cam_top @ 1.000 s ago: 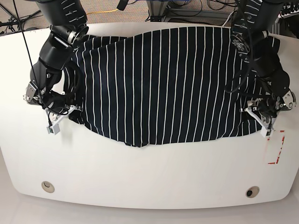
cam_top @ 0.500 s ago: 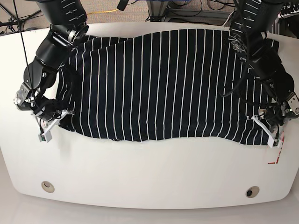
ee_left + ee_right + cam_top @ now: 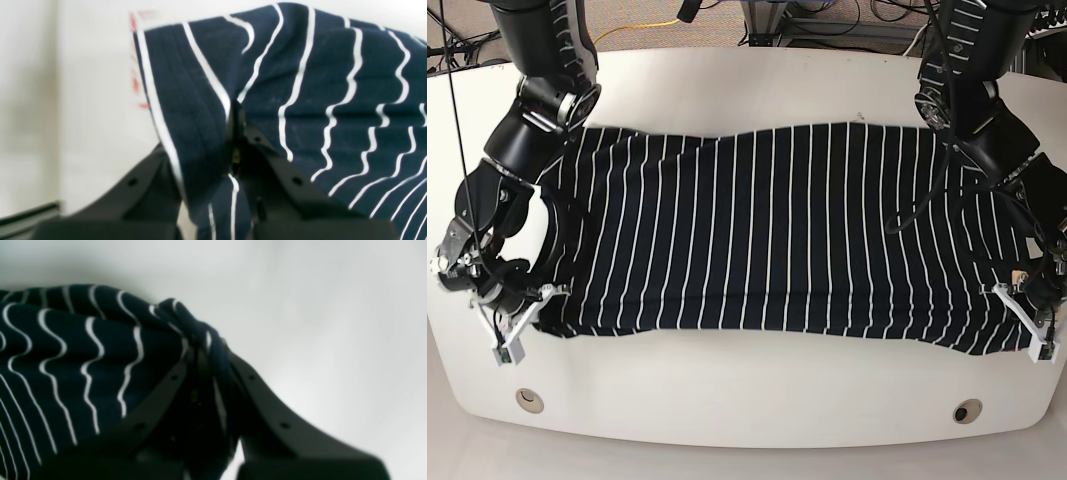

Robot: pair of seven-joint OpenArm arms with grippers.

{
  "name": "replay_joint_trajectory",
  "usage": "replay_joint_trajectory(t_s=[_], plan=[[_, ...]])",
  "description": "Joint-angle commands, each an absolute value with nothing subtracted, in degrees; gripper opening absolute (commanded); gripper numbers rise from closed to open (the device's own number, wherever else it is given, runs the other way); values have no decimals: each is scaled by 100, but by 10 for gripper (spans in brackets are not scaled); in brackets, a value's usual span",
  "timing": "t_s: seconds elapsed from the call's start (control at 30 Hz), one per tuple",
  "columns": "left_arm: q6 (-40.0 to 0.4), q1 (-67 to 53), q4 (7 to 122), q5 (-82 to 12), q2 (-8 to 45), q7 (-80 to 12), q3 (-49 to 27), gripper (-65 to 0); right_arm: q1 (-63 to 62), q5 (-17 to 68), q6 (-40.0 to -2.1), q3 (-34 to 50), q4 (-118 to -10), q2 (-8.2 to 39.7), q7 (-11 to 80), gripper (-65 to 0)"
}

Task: Fold the T-shirt properly
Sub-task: 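Lift the hem with both grippers and fold it over toward the collar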

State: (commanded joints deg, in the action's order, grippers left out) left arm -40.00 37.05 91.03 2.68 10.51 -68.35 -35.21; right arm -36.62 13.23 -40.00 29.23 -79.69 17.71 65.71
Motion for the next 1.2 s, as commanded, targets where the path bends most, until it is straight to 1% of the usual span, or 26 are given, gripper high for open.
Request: replay_joint_trajectory(t_s=[0.07, 0.17, 0.27, 0.4, 0.5, 0.67, 0.73, 0.83, 0.93, 1.07, 1.2], plan=[[-4000, 3899, 9262, 268, 1059, -6923, -3521, -650, -3908, 1323, -4000, 2782, -7969, 1780, 6607, -650], [-4000, 4365, 9437, 268, 1095, -7152, -3512, -650, -4444, 1323, -4000, 2589, -7952, 1974, 6721, -650], [-4000, 4901, 9473, 268, 1112, -7389, -3512, -650, -4866, 1323, -4000, 2264, -7943, 2062, 6730, -650], [-4000, 5684, 9446, 268, 1314, -7547, -3503, -650, -5622, 1323, -4000, 1754, -7960, 2290, 6756, -650], [-4000, 6149, 9455, 268, 1341, -7556, -3213, -650, -6105, 1323, -4000, 1543, -7960, 2378, 6774, -650], [-4000, 6202, 9481, 268, 1341, -7565, -3011, -650, -6448, 1323, -4000, 1437, -7969, 2563, 7125, -650], [-4000, 6167, 9481, 268, 1332, -7565, -3020, -650, -6404, 1323, -4000, 1437, -8004, 2571, 7169, -650], [-4000, 5789, 9516, 259, 1323, -7565, -3046, -650, -5947, 1323, -4000, 1455, -8242, 2589, 7231, -650], [-4000, 5235, 9921, 233, 1305, -7556, -3046, -650, -5086, 1323, -4000, 1780, -8804, 2589, 7257, -650], [-4000, 4303, 10343, -154, 1305, -7556, -3029, -650, -4075, 1323, -4000, 2088, -9323, 2536, 7292, -650], [-4000, 3415, 10448, -549, 1323, -7556, -3055, -650, -3178, 1323, -4000, 2352, -9525, 2299, 7292, -650]])
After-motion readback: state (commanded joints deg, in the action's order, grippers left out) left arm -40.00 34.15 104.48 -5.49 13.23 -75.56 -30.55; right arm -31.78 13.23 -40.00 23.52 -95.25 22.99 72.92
